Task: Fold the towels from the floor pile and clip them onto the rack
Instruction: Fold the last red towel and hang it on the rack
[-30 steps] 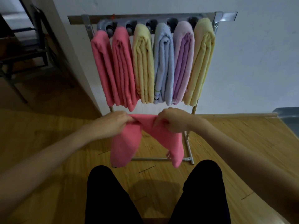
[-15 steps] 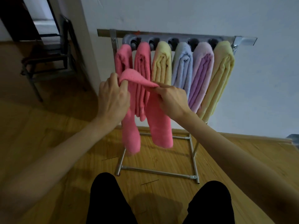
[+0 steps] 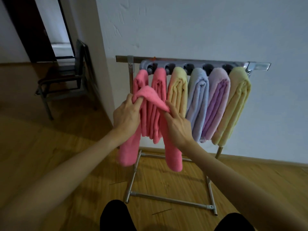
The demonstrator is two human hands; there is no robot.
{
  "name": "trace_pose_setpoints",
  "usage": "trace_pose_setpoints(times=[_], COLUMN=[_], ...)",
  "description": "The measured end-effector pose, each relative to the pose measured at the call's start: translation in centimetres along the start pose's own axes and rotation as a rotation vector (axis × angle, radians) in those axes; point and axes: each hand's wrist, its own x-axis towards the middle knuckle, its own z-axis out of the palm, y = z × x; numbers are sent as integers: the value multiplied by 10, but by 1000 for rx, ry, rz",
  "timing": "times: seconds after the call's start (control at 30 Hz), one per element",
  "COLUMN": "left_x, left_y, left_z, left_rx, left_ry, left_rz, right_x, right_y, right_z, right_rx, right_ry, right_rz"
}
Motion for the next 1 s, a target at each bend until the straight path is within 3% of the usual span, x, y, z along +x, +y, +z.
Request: trace_pose_setpoints(times=[0.2, 0.43, 0.8, 1.0], left_x=[25, 80, 148, 151], left_y=[-27, -72, -106, -109], left_z=[-13, -30, -8, 29], left_rx=[167, 367, 457, 402], left_ry=[-51, -54, -121, -136], left_rz=[70, 132, 206, 187], right_x=[31, 98, 173, 181], right_y=[-13, -29, -38, -37], right_z=[8, -11, 9, 23], right_rx=[2, 277, 364, 395], right_ry=[-2, 37, 96, -49], right_rz=[-121, 104, 305, 469])
